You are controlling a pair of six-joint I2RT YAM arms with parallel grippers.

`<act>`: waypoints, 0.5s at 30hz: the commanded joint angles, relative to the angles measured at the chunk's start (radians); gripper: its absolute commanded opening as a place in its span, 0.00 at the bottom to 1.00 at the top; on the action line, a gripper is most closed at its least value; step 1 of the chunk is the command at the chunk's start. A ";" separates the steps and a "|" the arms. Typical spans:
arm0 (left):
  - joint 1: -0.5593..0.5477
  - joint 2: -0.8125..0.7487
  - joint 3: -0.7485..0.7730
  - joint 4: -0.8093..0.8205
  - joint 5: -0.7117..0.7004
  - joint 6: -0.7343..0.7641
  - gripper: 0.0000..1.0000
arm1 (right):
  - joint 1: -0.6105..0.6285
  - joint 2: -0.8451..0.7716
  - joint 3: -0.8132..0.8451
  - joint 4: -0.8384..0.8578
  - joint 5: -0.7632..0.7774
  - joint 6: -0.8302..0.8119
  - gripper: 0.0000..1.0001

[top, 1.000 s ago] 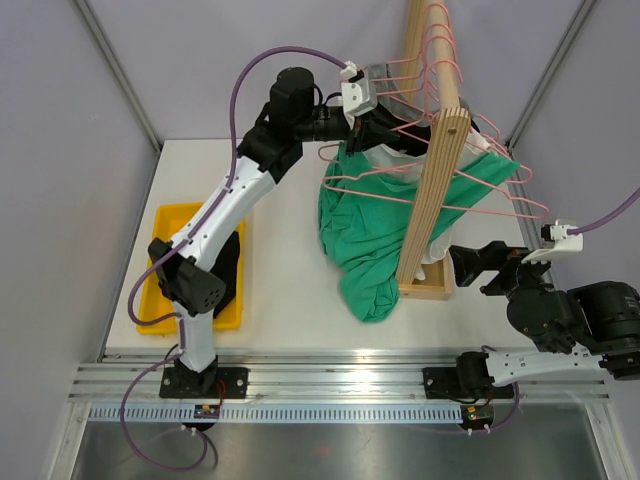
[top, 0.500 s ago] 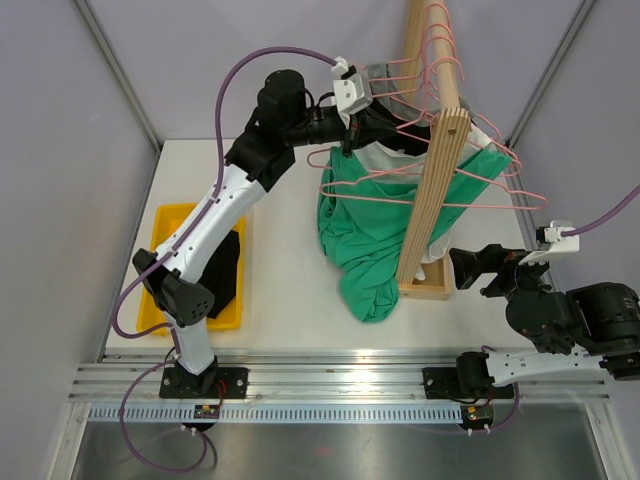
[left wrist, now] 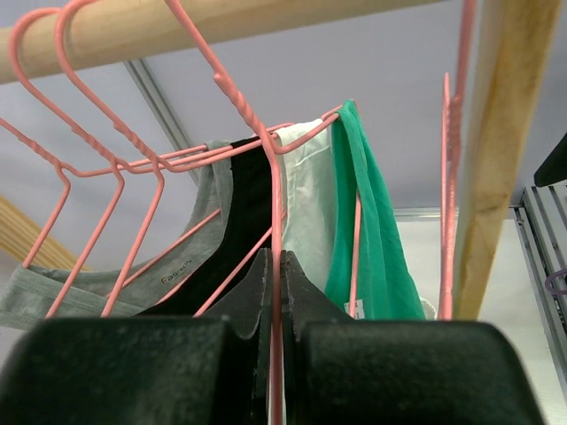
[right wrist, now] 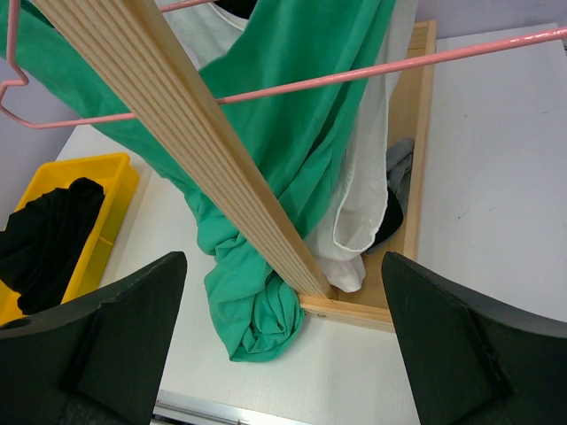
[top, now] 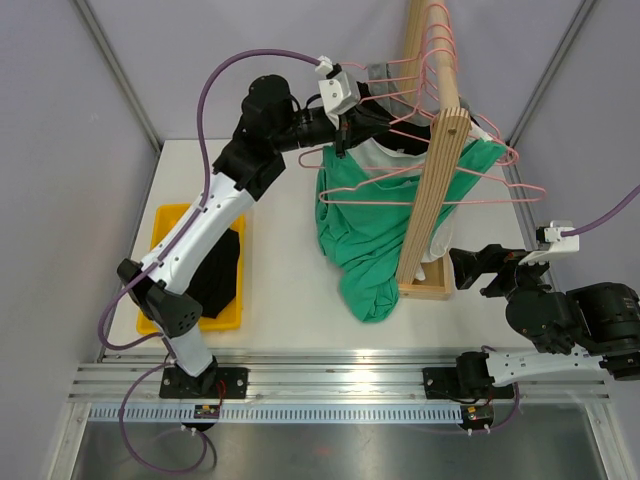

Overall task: Remove the tank top from the hanger
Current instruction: Grab a hanger with a tank top on it with the left arm

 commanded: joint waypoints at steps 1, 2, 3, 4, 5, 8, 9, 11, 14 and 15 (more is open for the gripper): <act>-0.002 -0.088 -0.019 0.130 -0.014 -0.022 0.00 | 0.007 0.012 -0.003 -0.126 0.014 0.004 0.99; -0.002 -0.094 -0.027 0.135 -0.015 -0.021 0.00 | 0.007 0.012 -0.003 -0.127 0.014 0.004 1.00; -0.002 -0.103 -0.052 0.156 -0.020 -0.022 0.00 | 0.007 0.015 -0.003 -0.127 0.014 0.004 1.00; -0.002 -0.120 -0.065 0.158 -0.032 -0.025 0.00 | 0.007 0.015 -0.003 -0.126 0.014 0.004 0.99; -0.001 -0.125 -0.065 0.179 -0.037 -0.021 0.00 | 0.007 0.015 -0.003 -0.129 0.012 0.004 1.00; -0.001 -0.132 -0.040 0.121 -0.038 -0.002 0.00 | 0.007 0.018 -0.003 -0.126 0.012 0.004 1.00; -0.001 -0.140 -0.045 0.106 -0.038 0.002 0.00 | 0.007 0.018 -0.003 -0.124 0.012 0.003 1.00; -0.001 -0.178 -0.091 0.102 -0.061 0.016 0.00 | 0.007 0.020 -0.003 -0.125 0.012 0.001 0.99; -0.001 -0.237 -0.166 0.090 -0.080 0.034 0.00 | 0.007 0.026 -0.004 -0.119 0.012 -0.006 0.99; -0.001 -0.252 -0.183 0.083 -0.098 0.041 0.00 | 0.007 0.026 -0.004 -0.119 0.012 -0.007 0.99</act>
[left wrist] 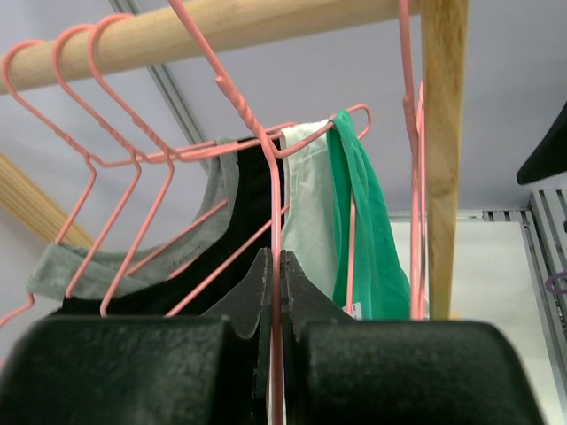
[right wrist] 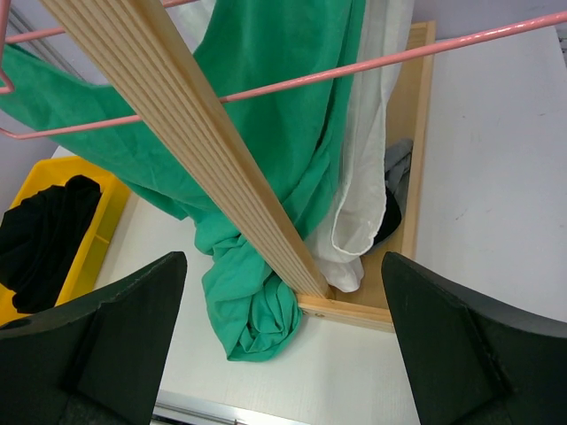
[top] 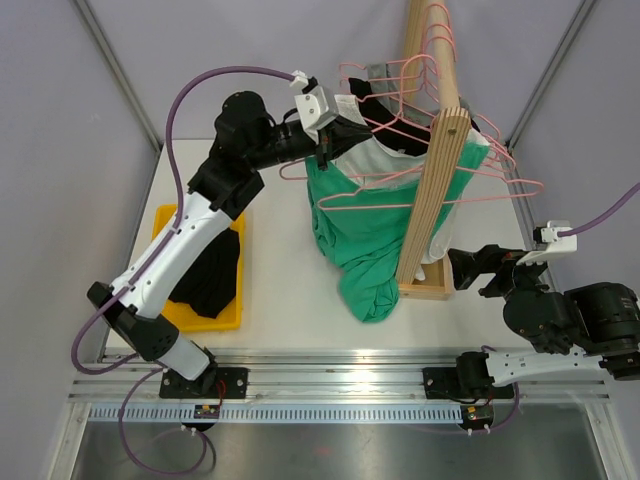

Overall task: Remove the tank top from the hanger
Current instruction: Grab a hanger with a tank top on it with the left arm, then remove the tank top from the hanger

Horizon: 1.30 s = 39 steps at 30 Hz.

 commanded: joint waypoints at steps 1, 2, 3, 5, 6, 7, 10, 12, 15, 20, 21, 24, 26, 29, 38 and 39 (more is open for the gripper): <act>-0.001 -0.112 -0.075 0.049 -0.060 0.036 0.00 | 0.007 0.021 -0.004 -0.119 0.013 -0.003 1.00; -0.001 -0.134 -0.101 0.057 -0.069 0.043 0.00 | 0.008 0.022 -0.004 -0.119 0.012 -0.006 1.00; -0.001 -0.174 -0.129 0.063 -0.093 0.046 0.00 | 0.008 0.022 -0.004 -0.118 0.010 -0.010 0.99; -0.001 -0.215 -0.207 0.081 -0.113 0.053 0.00 | 0.007 0.022 -0.004 -0.107 0.004 -0.023 0.99; -0.001 -0.231 -0.229 0.084 -0.136 0.056 0.00 | 0.007 0.021 -0.007 -0.101 0.003 -0.031 0.99; -0.001 -0.257 -0.244 0.086 -0.146 0.061 0.00 | 0.007 0.018 -0.009 -0.083 0.001 -0.042 0.99; -0.001 -0.289 -0.295 0.069 -0.189 0.089 0.00 | 0.007 0.012 -0.021 -0.034 -0.007 -0.091 0.99; 0.001 -0.301 -0.344 0.069 -0.224 0.105 0.00 | 0.007 0.008 -0.032 -0.012 -0.013 -0.121 0.99; 0.001 -0.323 -0.420 0.106 -0.290 0.124 0.00 | 0.008 0.007 -0.041 0.028 -0.019 -0.154 1.00; 0.021 -0.338 -0.500 0.153 -0.354 0.127 0.00 | 0.007 0.022 -0.047 0.054 -0.028 -0.171 0.99; 0.022 -0.343 -0.514 0.158 -0.386 0.130 0.00 | 0.007 0.024 -0.046 0.051 -0.030 -0.172 0.99; 0.022 -0.381 -0.563 0.175 -0.452 0.138 0.00 | 0.007 0.036 -0.046 0.051 -0.027 -0.174 1.00; 0.022 -0.409 -0.600 0.181 -0.482 0.139 0.00 | 0.007 0.041 -0.044 0.051 -0.024 -0.174 0.99; 0.024 -0.478 -0.660 0.182 -0.497 0.124 0.00 | 0.008 0.044 -0.043 0.059 -0.016 -0.181 0.99; 0.007 -0.731 -0.812 0.132 -0.584 0.086 0.00 | 0.007 0.048 -0.064 0.149 -0.011 -0.267 0.99; 0.004 -0.752 -0.828 0.108 -0.603 0.081 0.00 | 0.007 0.054 -0.067 0.192 -0.013 -0.282 0.99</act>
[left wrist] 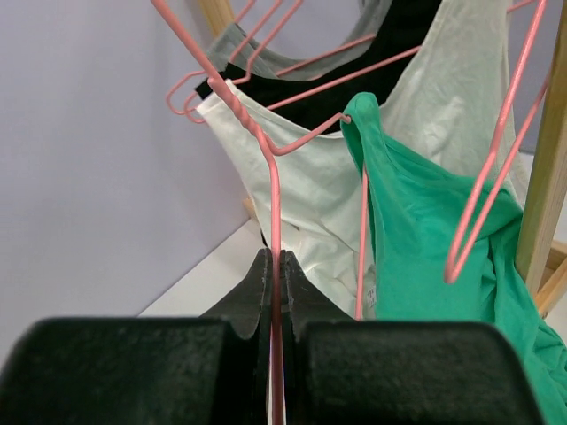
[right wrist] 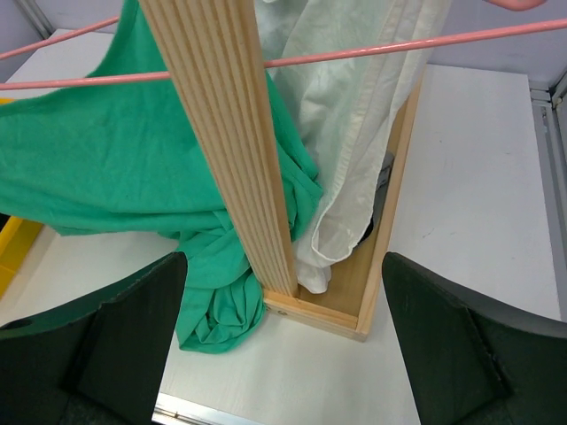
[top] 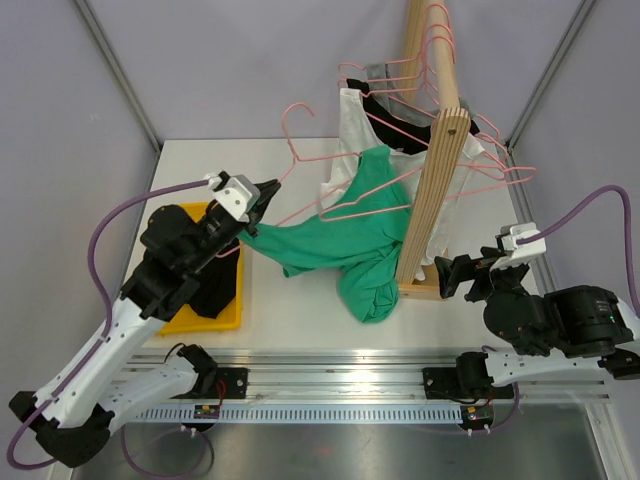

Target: Remove the tank top from the hanger

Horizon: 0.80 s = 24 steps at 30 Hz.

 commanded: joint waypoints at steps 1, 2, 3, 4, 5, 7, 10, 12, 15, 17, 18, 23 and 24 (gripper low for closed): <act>-0.014 -0.079 -0.040 0.017 -0.085 -0.028 0.00 | 0.007 0.027 -0.018 0.120 0.012 -0.092 0.99; -0.026 -0.111 -0.051 0.011 -0.096 -0.031 0.00 | 0.007 0.045 -0.020 0.140 0.012 -0.109 1.00; -0.035 -0.126 -0.057 0.002 -0.131 -0.031 0.00 | 0.005 0.058 -0.019 0.179 0.011 -0.126 0.99; -0.046 -0.138 -0.063 -0.026 -0.148 -0.024 0.00 | 0.007 0.070 -0.015 0.197 0.012 -0.143 0.99; -0.067 -0.161 -0.065 -0.038 -0.183 -0.021 0.00 | 0.007 0.099 -0.005 0.213 0.012 -0.173 0.99; -0.091 -0.181 -0.066 -0.075 -0.254 -0.005 0.00 | 0.007 0.145 0.017 0.252 0.011 -0.213 1.00; -0.135 -0.229 -0.069 -0.111 -0.329 -0.005 0.00 | 0.007 0.182 0.037 0.298 0.009 -0.255 0.99; -0.147 -0.278 -0.077 -0.132 -0.374 -0.013 0.00 | 0.007 0.206 0.041 0.371 -0.001 -0.292 1.00; -0.186 -0.338 -0.088 -0.174 -0.444 -0.024 0.00 | 0.007 0.233 0.034 0.500 -0.021 -0.381 0.99; -0.200 -0.361 -0.082 -0.204 -0.476 -0.037 0.00 | 0.007 0.262 0.032 0.613 -0.038 -0.465 0.99; -0.204 -0.376 -0.080 -0.228 -0.487 -0.047 0.00 | 0.005 0.274 0.032 0.658 -0.052 -0.537 0.99; -0.230 -0.393 -0.056 -0.305 -0.539 -0.077 0.00 | -0.095 0.395 0.109 0.818 -0.203 -0.642 1.00; -0.233 -0.395 -0.051 -0.322 -0.542 -0.086 0.00 | -0.123 0.420 0.129 0.821 -0.281 -0.643 0.99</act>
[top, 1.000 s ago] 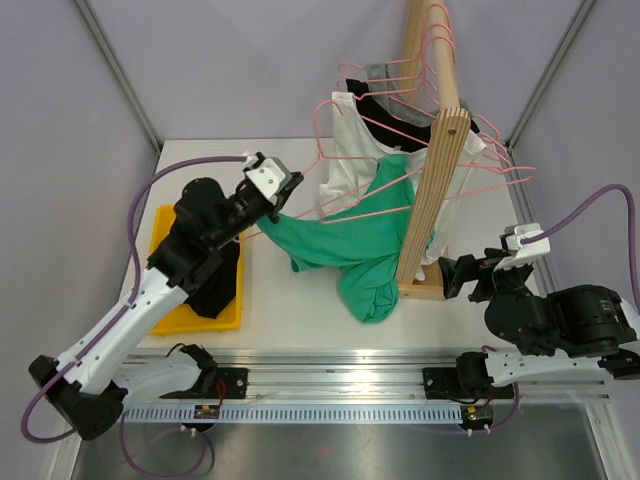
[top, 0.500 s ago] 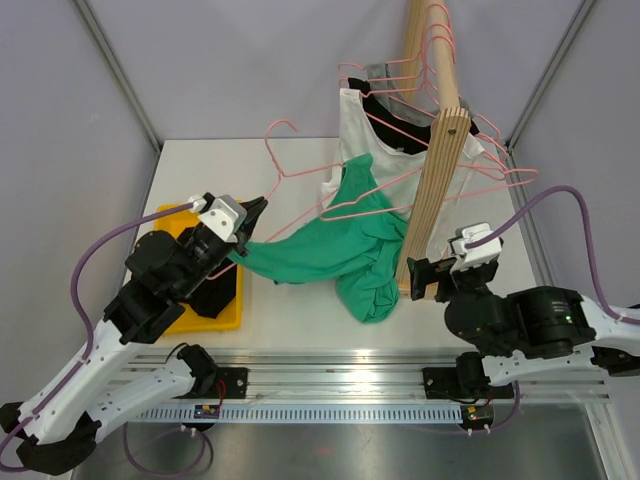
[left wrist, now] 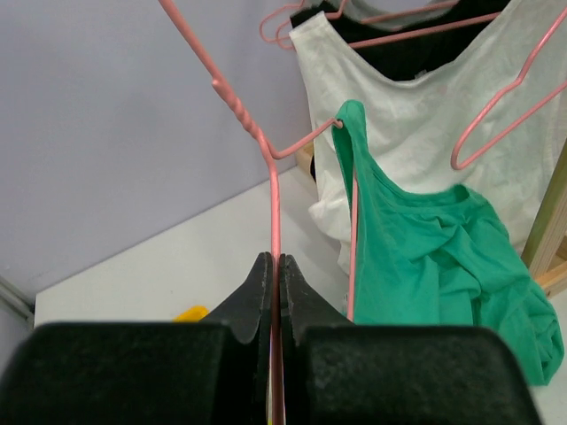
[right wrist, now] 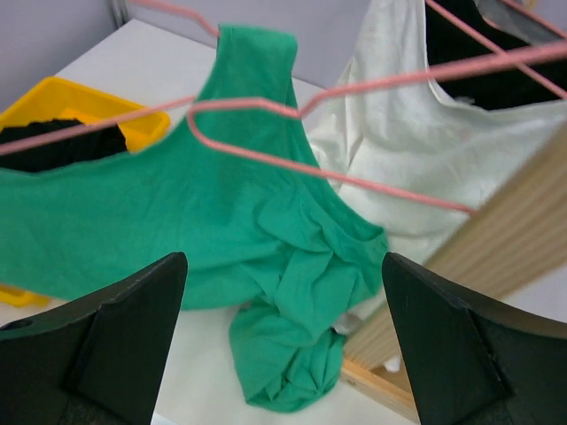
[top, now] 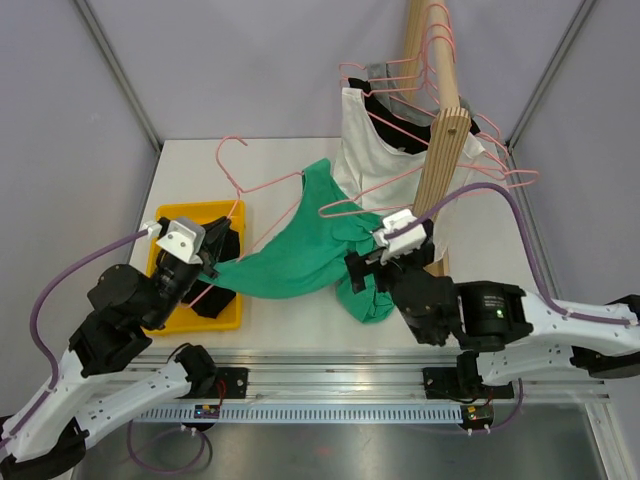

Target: Remove the tank top from the hanger

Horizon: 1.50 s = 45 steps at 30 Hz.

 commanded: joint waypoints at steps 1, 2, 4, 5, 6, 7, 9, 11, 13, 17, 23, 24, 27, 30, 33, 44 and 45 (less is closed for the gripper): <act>-0.013 -0.016 0.041 -0.035 -0.070 -0.036 0.00 | -0.099 0.103 0.113 0.159 -0.197 -0.104 0.99; -0.013 -0.021 0.041 -0.040 -0.067 -0.040 0.00 | -0.143 0.130 0.132 0.184 -0.229 -0.113 0.99; -0.016 -0.028 0.044 -0.047 -0.063 -0.051 0.00 | -0.180 0.220 0.201 0.205 -0.310 -0.130 1.00; -0.017 -0.025 0.050 -0.056 -0.061 -0.056 0.00 | -0.211 0.251 0.231 0.214 -0.336 -0.160 0.99; -0.019 -0.025 0.058 -0.076 -0.061 -0.059 0.00 | -0.223 0.281 0.261 0.222 -0.381 -0.183 1.00; -0.019 -0.024 0.069 -0.084 -0.065 -0.059 0.00 | -0.237 0.338 0.316 0.233 -0.405 -0.196 0.99; -0.022 -0.027 0.070 -0.083 -0.061 -0.068 0.00 | -0.283 0.390 0.373 0.239 -0.486 -0.210 0.99; -0.024 -0.043 0.072 -0.078 -0.056 -0.070 0.00 | -0.315 0.458 0.451 0.233 -0.531 -0.214 0.99; -0.024 -0.053 0.073 -0.084 -0.062 -0.071 0.00 | -0.369 0.516 0.514 0.222 -0.589 -0.210 0.99; -0.024 -0.068 0.075 -0.083 -0.067 -0.071 0.00 | -0.441 0.576 0.551 0.208 -0.669 -0.179 0.95; -0.024 -0.076 0.082 -0.093 -0.104 -0.065 0.00 | -0.507 0.612 0.506 0.211 -0.723 -0.142 0.92; -0.024 -0.079 0.084 -0.093 -0.104 -0.065 0.00 | -0.510 0.610 0.488 0.214 -0.726 -0.142 0.92; -0.024 -0.085 0.084 -0.093 -0.108 -0.062 0.00 | -0.515 0.608 0.467 0.224 -0.732 -0.113 0.92; -0.024 -0.094 0.086 -0.093 -0.104 -0.063 0.00 | -0.521 0.622 0.463 0.225 -0.737 -0.110 0.86; -0.025 -0.108 0.081 -0.093 -0.101 -0.065 0.00 | -0.531 0.639 0.466 0.225 -0.735 -0.104 0.72; -0.025 -0.110 0.084 -0.099 -0.102 -0.065 0.00 | -0.551 0.665 0.470 0.210 -0.734 -0.105 0.17; -0.025 -0.107 0.086 -0.101 -0.104 -0.065 0.00 | -0.551 0.662 0.468 0.207 -0.734 -0.104 0.13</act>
